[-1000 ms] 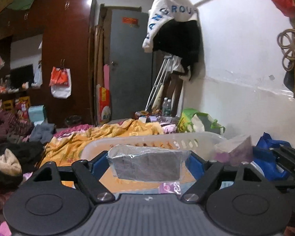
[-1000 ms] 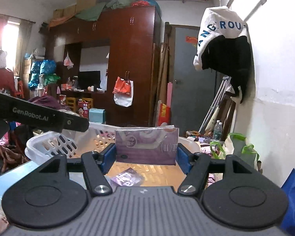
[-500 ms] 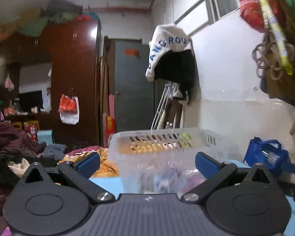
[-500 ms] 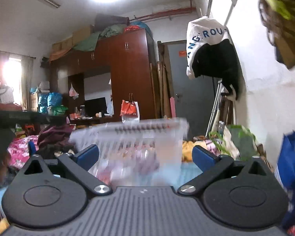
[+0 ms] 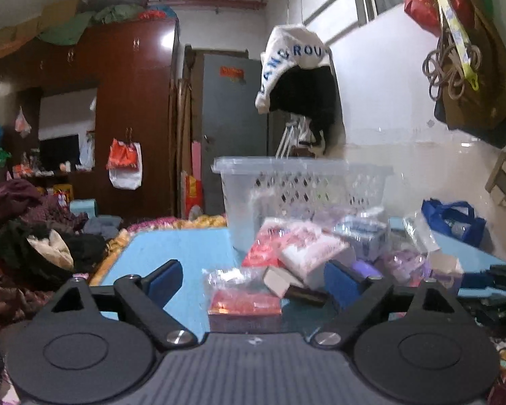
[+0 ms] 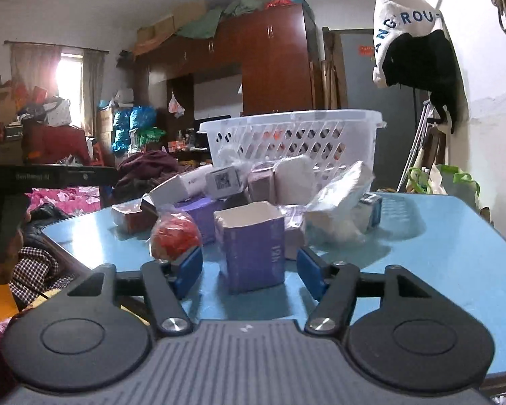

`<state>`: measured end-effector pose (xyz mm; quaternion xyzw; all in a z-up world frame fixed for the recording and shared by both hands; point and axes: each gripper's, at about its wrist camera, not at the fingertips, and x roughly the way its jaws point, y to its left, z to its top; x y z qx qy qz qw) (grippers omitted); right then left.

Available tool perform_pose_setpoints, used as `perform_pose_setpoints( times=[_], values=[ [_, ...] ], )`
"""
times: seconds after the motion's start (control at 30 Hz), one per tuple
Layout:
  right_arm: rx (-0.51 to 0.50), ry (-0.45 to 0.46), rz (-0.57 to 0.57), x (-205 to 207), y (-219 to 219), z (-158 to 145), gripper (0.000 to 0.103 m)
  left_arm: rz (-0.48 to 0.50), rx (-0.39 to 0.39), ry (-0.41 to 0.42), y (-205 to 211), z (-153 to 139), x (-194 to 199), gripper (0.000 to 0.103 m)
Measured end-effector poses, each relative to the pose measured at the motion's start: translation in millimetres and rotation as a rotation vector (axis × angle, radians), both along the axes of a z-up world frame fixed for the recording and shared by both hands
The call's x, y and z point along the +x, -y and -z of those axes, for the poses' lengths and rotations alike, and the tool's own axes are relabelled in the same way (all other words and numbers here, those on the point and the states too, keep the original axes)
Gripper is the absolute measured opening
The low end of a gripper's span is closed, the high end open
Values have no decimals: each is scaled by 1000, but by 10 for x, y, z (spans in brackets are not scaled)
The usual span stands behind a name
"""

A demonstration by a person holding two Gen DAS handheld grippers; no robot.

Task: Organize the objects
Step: 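Grasp the red pack with the left gripper while the right grasps the tall purple box, then carry both items over the white basket and open both grippers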

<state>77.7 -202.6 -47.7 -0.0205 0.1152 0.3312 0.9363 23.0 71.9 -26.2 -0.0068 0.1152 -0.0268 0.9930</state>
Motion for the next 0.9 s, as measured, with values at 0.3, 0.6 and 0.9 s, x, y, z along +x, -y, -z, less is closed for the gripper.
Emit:
perform_pose_setpoints(
  times=[0.3, 0.6, 0.9],
  values=[
    [23, -10, 20, -112, 84, 76, 46, -5, -3, -68, -11, 268, 143, 93],
    [35, -8, 50, -97, 165, 30, 46, -25, 35, -91, 6, 309, 144, 64],
    [49, 10, 55, -147, 190, -40, 45, -94, 27, -41, -106, 156, -11, 64]
  ],
)
